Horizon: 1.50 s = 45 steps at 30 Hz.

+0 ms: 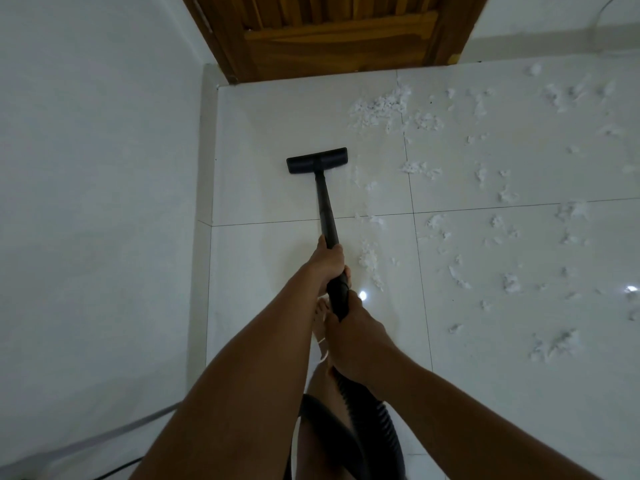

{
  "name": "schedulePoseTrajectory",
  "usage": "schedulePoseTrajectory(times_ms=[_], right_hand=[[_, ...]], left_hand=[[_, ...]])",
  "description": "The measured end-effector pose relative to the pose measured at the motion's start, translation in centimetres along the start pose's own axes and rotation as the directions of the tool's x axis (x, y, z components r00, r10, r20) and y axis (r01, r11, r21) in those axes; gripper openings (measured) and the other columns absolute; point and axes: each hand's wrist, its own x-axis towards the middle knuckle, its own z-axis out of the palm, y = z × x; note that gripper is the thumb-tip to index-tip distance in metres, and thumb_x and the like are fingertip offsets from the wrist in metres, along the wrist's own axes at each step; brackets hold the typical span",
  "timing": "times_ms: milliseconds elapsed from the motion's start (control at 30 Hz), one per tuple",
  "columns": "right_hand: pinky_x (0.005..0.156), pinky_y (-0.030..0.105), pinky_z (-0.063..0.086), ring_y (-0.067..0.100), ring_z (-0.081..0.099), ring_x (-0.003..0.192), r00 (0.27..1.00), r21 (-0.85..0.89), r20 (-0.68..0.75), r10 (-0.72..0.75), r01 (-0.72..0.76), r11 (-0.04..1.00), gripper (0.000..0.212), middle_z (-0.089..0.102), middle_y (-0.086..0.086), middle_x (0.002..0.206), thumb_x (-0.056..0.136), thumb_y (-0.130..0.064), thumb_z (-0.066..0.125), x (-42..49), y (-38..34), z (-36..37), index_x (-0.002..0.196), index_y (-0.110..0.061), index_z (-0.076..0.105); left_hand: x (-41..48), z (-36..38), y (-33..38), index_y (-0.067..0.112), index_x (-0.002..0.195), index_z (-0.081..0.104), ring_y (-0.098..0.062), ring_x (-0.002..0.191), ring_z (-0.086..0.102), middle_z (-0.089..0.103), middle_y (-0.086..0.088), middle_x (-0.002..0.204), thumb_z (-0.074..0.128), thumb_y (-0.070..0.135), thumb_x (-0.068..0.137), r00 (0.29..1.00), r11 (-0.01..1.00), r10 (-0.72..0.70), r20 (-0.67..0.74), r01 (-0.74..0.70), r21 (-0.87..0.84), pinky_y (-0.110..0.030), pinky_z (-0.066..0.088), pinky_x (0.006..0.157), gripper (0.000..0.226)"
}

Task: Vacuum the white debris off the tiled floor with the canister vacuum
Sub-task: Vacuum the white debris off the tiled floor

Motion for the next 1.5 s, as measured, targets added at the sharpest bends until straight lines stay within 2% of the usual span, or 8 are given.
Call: schedulePoseTrajectory(times_ms=[367,567,667,767,933,1067,1200,1500], right_hand=[[0.033,0.013,0.038,0.009,0.059,0.063,1.000,-0.020,0.007,-0.013,0.013,1.000,0.061,0.065,0.014,0.124,0.109,-0.029,0.040,-2.4,3.5,1.1,0.163,-0.027,0.014],[0.072,0.032,0.059,0.025,0.070,0.091,0.999,-0.037,0.005,-0.033,0.033,0.999,0.062,0.067,0.016,0.124,0.107,-0.033,0.041,-3.2,5.4,1.4,0.163,-0.029,0.013],[0.048,0.020,0.047,0.013,0.064,0.070,1.000,-0.015,-0.007,-0.030,0.030,0.999,0.058,0.066,0.015,0.126,0.107,-0.033,0.041,-3.6,5.4,1.4,0.161,-0.027,0.019],[0.038,0.016,0.042,0.011,0.062,0.062,1.000,0.022,-0.010,-0.024,0.025,0.999,0.058,0.067,0.015,0.123,0.107,-0.031,0.043,-3.9,5.4,1.4,0.160,-0.026,0.022],[0.045,0.019,0.045,0.016,0.065,0.078,0.999,-0.013,0.002,-0.043,0.043,0.999,0.057,0.064,0.016,0.128,0.108,-0.027,0.041,-3.4,5.9,1.5,0.161,-0.024,0.021],[0.048,0.019,0.042,0.024,0.069,0.097,0.999,-0.030,0.010,-0.034,0.034,0.999,0.060,0.063,0.014,0.132,0.108,-0.028,0.042,-2.4,5.9,1.8,0.162,-0.026,0.016],[0.031,0.010,0.036,0.008,0.060,0.061,0.999,-0.002,0.024,-0.037,0.037,0.999,0.056,0.064,0.010,0.112,0.109,-0.026,0.041,-1.2,4.4,1.2,0.161,-0.026,0.019],[0.039,0.019,0.047,0.012,0.063,0.053,0.999,0.049,0.039,-0.021,0.019,0.999,0.057,0.067,0.013,0.105,0.107,-0.029,0.043,5.0,-0.9,-0.1,0.159,-0.031,0.019]], left_hand=[[-2.1,0.8,-3.7,0.039,0.158,0.014,-0.020,0.054,0.056,0.057,-0.010,0.064,0.034,0.031,0.108,1.000,0.999,0.009,-0.003,-0.009,0.035,-0.044,0.059,0.084,0.055],[-3.4,1.8,-4.4,0.041,0.160,0.009,-0.020,0.054,0.055,0.057,-0.011,0.068,0.033,0.030,0.109,0.999,0.997,0.046,-0.009,-0.045,0.062,-0.039,0.058,0.072,0.057],[-3.8,1.7,-4.4,0.040,0.160,0.008,-0.020,0.056,0.056,0.057,-0.012,0.069,0.033,0.030,0.108,0.999,0.996,0.049,-0.005,-0.049,0.074,-0.042,0.059,0.079,0.058],[-4.3,1.6,-4.6,0.035,0.159,0.013,-0.019,0.053,0.054,0.056,-0.011,0.066,0.033,0.028,0.108,0.999,0.997,0.042,-0.008,-0.042,0.067,-0.038,0.057,0.069,0.056],[-3.9,1.7,-5.3,0.035,0.159,0.013,-0.016,0.050,0.054,0.056,-0.011,0.070,0.033,0.029,0.108,0.999,0.996,0.044,-0.024,-0.042,0.073,-0.031,0.053,0.054,0.055],[-2.6,1.3,-5.5,0.041,0.160,0.009,-0.017,0.053,0.055,0.057,-0.012,0.073,0.033,0.032,0.109,0.999,0.997,0.033,-0.027,-0.031,0.066,-0.034,0.055,0.062,0.057],[-0.9,0.7,-3.9,0.044,0.158,0.010,-0.020,0.057,0.057,0.058,-0.013,0.073,0.034,0.033,0.108,1.000,0.998,0.025,-0.016,-0.024,0.052,-0.041,0.059,0.072,0.057],[3.1,-1.2,3.1,0.045,0.159,0.006,-0.016,0.049,0.053,0.054,-0.010,0.066,0.034,0.030,0.109,1.000,1.000,0.026,-0.018,-0.026,-0.007,-0.031,0.052,0.052,0.059]])
